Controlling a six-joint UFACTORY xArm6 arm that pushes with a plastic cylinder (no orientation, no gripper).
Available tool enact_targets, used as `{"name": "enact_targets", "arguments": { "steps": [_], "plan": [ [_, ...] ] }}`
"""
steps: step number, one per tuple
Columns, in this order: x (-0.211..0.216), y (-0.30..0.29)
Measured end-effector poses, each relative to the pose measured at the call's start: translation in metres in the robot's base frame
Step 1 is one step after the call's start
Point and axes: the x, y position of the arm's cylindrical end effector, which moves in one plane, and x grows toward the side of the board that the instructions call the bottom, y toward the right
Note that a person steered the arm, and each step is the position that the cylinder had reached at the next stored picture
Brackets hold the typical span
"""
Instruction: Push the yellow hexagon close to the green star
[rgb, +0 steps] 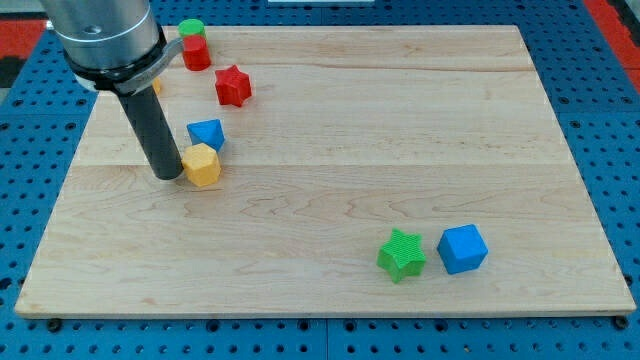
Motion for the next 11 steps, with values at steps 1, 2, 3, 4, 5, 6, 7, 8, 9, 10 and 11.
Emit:
{"name": "enact_targets", "arguments": {
  "steps": [1,2,3,4,5,6,7,8,9,10,11],
  "plan": [
    [-0.009,0.003],
    [-0.042,0.017],
    [-0.008,0.077],
    [0.006,0.022],
    [0.015,-0.007],
    [0.032,0.045],
    [0.037,0.101],
    [0.046,0.133],
    [0.046,0.168],
    [0.046,0.174],
    [0.046,0.175]
  ]
}}
